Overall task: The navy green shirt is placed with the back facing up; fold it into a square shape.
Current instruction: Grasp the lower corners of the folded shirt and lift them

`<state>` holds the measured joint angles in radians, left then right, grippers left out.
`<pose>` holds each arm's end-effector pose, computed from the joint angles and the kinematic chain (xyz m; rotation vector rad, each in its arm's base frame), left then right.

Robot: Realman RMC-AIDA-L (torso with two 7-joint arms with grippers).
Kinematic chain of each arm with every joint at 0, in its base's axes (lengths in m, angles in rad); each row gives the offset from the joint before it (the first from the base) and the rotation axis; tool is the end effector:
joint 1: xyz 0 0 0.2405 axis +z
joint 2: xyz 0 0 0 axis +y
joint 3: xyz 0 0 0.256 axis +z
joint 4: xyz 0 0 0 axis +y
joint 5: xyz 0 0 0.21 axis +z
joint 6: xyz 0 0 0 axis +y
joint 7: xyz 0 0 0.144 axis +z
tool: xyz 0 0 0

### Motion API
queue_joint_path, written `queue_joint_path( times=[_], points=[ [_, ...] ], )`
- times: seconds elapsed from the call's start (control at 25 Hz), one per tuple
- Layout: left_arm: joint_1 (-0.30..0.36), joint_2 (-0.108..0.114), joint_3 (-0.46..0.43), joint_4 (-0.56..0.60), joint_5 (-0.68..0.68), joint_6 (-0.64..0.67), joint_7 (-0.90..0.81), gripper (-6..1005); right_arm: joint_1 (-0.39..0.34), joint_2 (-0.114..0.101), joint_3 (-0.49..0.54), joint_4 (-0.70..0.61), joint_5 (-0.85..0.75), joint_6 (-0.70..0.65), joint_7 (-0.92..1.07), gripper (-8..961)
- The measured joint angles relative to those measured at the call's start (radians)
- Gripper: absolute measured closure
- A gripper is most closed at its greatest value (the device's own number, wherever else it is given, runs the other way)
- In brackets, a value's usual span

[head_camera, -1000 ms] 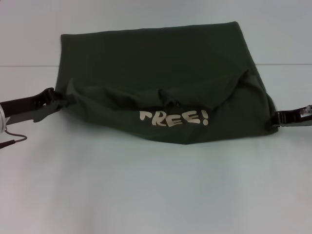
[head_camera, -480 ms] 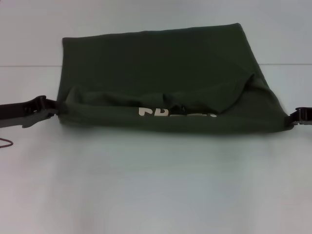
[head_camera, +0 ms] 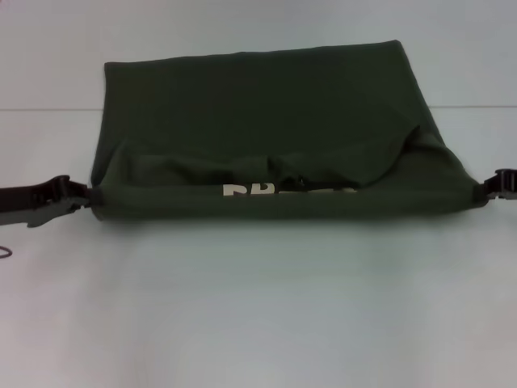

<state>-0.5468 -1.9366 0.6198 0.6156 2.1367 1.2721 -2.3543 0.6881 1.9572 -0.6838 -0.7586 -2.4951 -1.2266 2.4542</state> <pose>-0.3282 0.3686 0.0620 -1.9497 -1.8071 -0.6166 0.2981 0.4082 0.0688 -2.0546 1.5693 0.1765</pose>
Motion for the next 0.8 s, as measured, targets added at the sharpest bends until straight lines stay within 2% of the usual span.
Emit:
queue_joint_path(
  times=[0.4, 0.56, 0.68, 0.72, 0.8],
  points=[
    [0.020, -0.004, 0.007, 0.018, 0.008, 0.046, 0.054, 979, -0.099, 0.004, 0.024, -0.039, 0.247, -0.097, -0.123, 891],
    [0.029, -0.002, 0.008, 0.043, 0.031, 0.165, 0.091, 979, -0.122, 0.004, 0.022, -0.044, 0.252, -0.191, -0.123, 885],
    [0.044, 0.000, 0.008, 0.078, 0.078, 0.282, 0.102, 979, -0.146, 0.002, 0.023, -0.046, 0.246, -0.303, -0.116, 881],
    [0.051, 0.000, 0.008, 0.091, 0.096, 0.322, 0.103, 979, -0.166, -0.002, 0.034, -0.048, 0.246, -0.389, -0.114, 880],
    [0.061, 0.002, 0.006, 0.108, 0.120, 0.383, 0.105, 978, -0.175, -0.004, 0.040, -0.050, 0.246, -0.424, -0.113, 877]
  ],
)
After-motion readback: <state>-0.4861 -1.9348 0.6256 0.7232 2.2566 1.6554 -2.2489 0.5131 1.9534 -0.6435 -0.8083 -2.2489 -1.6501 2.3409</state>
